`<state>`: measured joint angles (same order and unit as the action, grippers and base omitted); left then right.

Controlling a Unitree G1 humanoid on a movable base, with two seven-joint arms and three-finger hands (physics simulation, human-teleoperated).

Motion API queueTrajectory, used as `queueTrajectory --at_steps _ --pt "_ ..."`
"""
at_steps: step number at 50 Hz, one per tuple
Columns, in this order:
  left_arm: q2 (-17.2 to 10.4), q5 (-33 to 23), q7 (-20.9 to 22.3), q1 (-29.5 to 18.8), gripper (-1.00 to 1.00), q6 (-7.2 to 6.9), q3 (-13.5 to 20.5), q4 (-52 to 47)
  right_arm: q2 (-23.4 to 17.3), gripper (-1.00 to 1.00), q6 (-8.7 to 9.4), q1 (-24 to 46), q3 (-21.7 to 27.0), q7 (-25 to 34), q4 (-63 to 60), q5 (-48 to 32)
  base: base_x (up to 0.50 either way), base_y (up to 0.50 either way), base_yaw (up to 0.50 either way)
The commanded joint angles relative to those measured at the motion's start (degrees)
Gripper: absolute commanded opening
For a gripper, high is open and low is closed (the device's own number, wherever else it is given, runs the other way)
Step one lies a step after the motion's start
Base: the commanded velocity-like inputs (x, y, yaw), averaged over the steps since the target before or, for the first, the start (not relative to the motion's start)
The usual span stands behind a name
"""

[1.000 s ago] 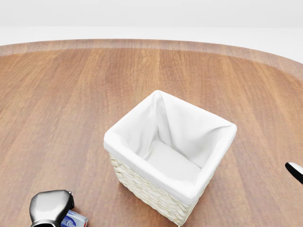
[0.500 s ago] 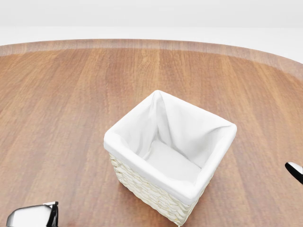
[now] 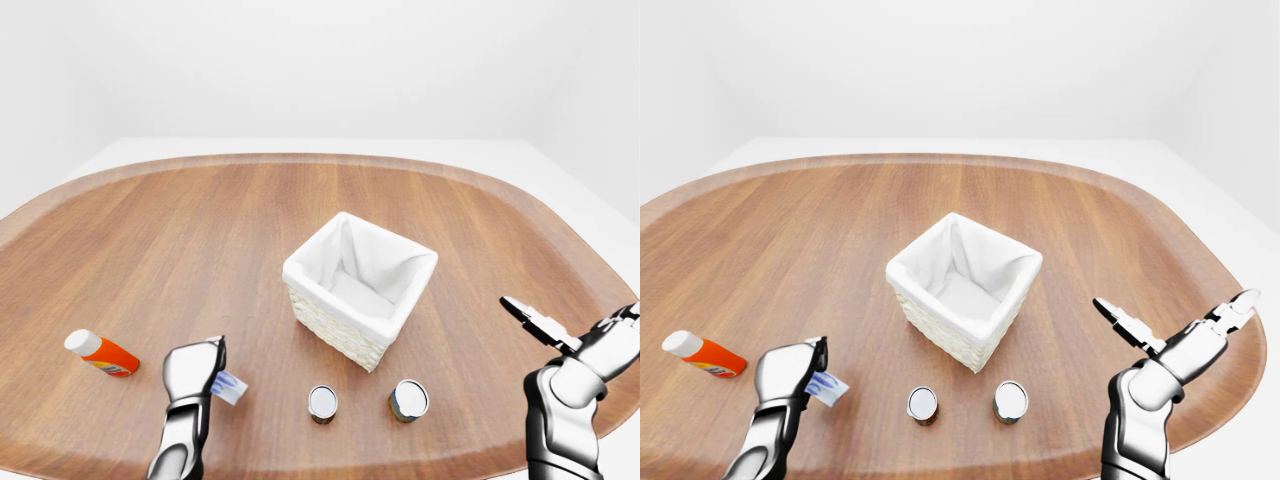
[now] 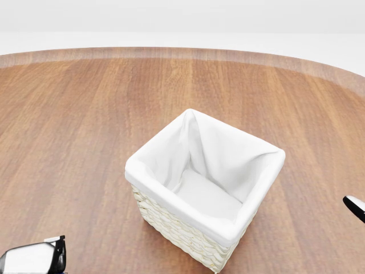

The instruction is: Pick up the alphabet soup and the cream cheese box, and put them in the basket.

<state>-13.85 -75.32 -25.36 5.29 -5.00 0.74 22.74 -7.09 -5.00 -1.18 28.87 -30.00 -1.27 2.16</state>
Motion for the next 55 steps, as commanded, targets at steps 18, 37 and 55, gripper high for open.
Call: queueTrajectory --at_steps 18,37,55 --pt "4.4 -7.7 6.1 -5.1 -1.0 0.0 -3.5 -8.1 -0.1 1.0 0.0 0.0 0.1 0.0 0.0 0.2 0.0 0.0 0.0" --pt "5.8 -10.4 20.6 -11.3 -1.0 0.0 -3.1 -18.7 -0.2 1.0 0.0 0.3 -0.1 0.0 0.4 0.4 0.0 0.0 0.0" --pt "5.8 -12.9 32.3 -19.9 -1.0 0.0 -1.6 -24.3 -0.5 1.0 0.0 0.6 -0.2 0.0 1.4 0.4 0.0 0.0 0.0"
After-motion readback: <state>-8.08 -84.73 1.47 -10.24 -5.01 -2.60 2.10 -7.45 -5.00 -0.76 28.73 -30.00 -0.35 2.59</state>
